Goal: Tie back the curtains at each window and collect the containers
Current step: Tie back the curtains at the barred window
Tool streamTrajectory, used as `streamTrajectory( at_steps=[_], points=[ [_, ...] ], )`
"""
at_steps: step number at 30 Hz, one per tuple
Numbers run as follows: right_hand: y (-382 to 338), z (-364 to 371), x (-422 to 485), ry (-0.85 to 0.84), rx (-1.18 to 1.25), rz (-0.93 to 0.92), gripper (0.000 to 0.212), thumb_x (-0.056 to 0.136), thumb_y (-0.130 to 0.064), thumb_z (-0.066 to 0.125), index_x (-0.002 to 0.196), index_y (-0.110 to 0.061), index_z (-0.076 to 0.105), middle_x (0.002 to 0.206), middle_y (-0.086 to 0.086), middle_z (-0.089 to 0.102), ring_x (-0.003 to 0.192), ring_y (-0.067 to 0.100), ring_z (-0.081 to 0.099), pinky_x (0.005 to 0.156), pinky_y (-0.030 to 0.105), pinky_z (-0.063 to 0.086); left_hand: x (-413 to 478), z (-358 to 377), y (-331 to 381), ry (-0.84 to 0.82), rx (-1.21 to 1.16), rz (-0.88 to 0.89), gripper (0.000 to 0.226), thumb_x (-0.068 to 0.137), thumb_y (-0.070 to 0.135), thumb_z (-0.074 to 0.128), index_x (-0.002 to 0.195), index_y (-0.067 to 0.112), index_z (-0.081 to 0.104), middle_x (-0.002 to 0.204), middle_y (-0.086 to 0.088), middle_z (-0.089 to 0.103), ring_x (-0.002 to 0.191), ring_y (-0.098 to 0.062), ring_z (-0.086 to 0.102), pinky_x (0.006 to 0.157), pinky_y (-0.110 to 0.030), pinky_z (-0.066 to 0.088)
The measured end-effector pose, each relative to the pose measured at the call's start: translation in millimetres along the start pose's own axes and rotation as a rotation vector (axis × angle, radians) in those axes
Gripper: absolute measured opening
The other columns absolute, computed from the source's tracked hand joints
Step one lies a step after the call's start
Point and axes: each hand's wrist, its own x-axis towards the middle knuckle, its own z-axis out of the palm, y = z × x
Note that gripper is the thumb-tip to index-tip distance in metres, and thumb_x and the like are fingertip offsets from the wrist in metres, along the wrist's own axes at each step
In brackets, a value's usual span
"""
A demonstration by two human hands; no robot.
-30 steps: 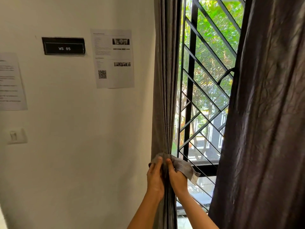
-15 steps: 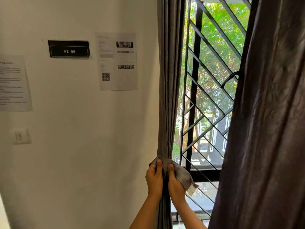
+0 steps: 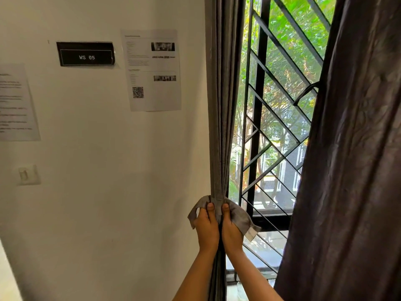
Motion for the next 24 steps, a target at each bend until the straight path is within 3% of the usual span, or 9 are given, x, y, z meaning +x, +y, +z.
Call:
streamTrajectory(
  at_steps=[6, 11, 15, 18, 24],
  points=[
    [-1, 5, 2, 0.001, 0.008, 0.004, 0.028, 0.097, -0.016, 0.049, 0.079, -0.014, 0.070, 0.073, 0.001, 0.070, 0.070, 0.017, 0.067, 0.064, 0.028, 0.054, 1, 1, -2, 0.023, -0.023, 0.032, 0.027, 0.099, 0.019, 0.041, 0.094, 0.004, 0.064, 0.079, 0.003, 0.064, 0.077, 0.006, 0.062, 0.064, -0.002, 0.044],
    [4, 8, 8, 0.007, -0.024, 0.021, 0.030, 0.097, -0.011, 0.049, 0.077, -0.019, 0.070, 0.072, 0.001, 0.071, 0.067, 0.018, 0.068, 0.063, 0.032, 0.056, 10, -1, -17, -0.001, 0.039, -0.014, 0.033, 0.097, 0.032, 0.043, 0.099, 0.009, 0.067, 0.085, -0.002, 0.069, 0.076, -0.009, 0.065, 0.071, -0.019, 0.054],
    [-1, 5, 13, 0.032, -0.070, 0.036, 0.035, 0.096, -0.006, 0.050, 0.070, -0.025, 0.065, 0.066, -0.003, 0.067, 0.061, 0.008, 0.064, 0.057, 0.020, 0.052, 11, -2, -17, -0.028, 0.067, -0.003, 0.021, 0.097, 0.029, 0.047, 0.102, 0.020, 0.066, 0.085, 0.011, 0.066, 0.077, 0.000, 0.063, 0.069, -0.007, 0.049],
    [-2, 5, 13, 0.021, -0.067, 0.064, 0.032, 0.097, -0.009, 0.049, 0.073, -0.024, 0.065, 0.069, -0.005, 0.068, 0.061, 0.001, 0.064, 0.057, 0.012, 0.050, 10, 1, -15, -0.022, 0.065, -0.016, 0.026, 0.097, 0.027, 0.046, 0.079, 0.019, 0.064, 0.072, 0.005, 0.065, 0.064, -0.001, 0.062, 0.059, -0.009, 0.047],
    [6, -1, 19, -0.006, -0.110, 0.063, 0.030, 0.097, -0.012, 0.048, 0.076, -0.019, 0.067, 0.072, -0.001, 0.069, 0.064, 0.007, 0.066, 0.061, 0.018, 0.052, 12, 5, -17, -0.036, 0.097, -0.012, 0.022, 0.098, 0.027, 0.044, 0.088, 0.019, 0.062, 0.078, 0.006, 0.064, 0.072, -0.007, 0.062, 0.064, -0.007, 0.047]
  ],
)
